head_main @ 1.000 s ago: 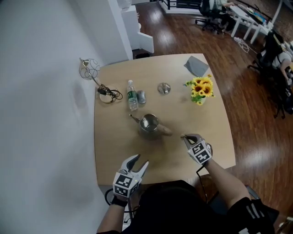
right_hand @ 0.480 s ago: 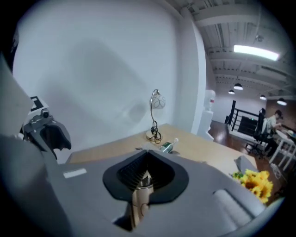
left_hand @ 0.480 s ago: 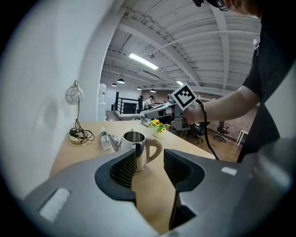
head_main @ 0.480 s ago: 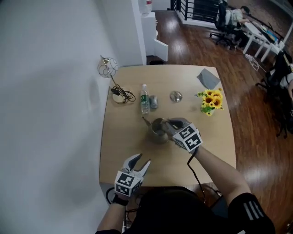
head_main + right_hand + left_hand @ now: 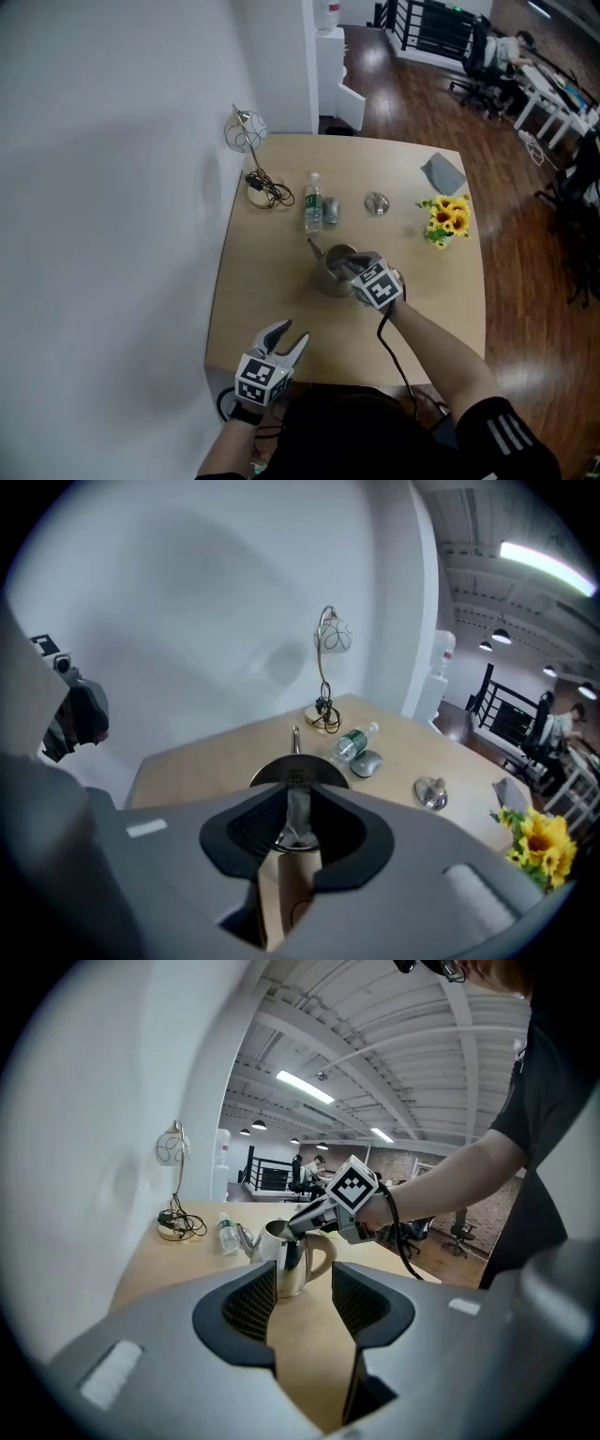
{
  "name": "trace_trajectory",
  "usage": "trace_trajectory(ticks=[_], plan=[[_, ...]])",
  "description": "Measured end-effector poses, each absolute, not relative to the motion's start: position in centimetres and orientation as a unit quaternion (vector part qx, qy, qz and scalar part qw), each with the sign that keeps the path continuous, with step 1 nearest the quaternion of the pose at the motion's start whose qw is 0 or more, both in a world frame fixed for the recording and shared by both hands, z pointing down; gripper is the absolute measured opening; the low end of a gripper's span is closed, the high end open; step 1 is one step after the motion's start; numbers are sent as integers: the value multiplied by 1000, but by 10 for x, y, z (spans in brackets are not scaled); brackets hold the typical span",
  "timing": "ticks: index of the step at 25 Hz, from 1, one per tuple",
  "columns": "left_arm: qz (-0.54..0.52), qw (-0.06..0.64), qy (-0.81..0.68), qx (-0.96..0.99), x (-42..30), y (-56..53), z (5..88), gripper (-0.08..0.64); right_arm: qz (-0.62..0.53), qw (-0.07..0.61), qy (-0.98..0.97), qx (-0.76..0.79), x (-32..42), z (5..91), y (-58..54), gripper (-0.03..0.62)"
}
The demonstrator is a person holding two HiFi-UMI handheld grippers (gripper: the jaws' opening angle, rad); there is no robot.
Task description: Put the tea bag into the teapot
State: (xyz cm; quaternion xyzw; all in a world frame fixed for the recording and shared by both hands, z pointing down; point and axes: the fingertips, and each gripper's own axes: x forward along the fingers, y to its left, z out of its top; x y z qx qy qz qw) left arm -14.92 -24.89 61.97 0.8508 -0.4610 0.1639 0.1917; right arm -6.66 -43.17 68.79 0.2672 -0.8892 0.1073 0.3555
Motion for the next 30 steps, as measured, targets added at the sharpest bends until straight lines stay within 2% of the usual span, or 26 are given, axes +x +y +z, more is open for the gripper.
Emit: trace_trajectory(ticks=[3, 10, 12, 14, 20, 30], plan=[[165, 192, -462, 850, -149, -246, 620, 179, 115, 342, -892, 272, -64, 684, -432, 107], [165, 179, -457, 856, -148, -250, 609, 179, 121, 304, -901, 283, -58, 659, -432, 107], [163, 166, -457, 859, -149, -251, 601, 179, 129, 268, -910, 291, -56, 639, -427, 85], [158, 157, -456, 862, -150, -253, 591, 179, 132, 229, -917, 298, -50, 613, -418, 8], [153, 143, -434, 876, -150, -250, 575, 179, 161, 143, -931, 295, -16, 561, -350, 8], [176, 132, -387, 896, -146, -208, 582, 179, 227, 82, -915, 323, 18, 556, -229, 8]])
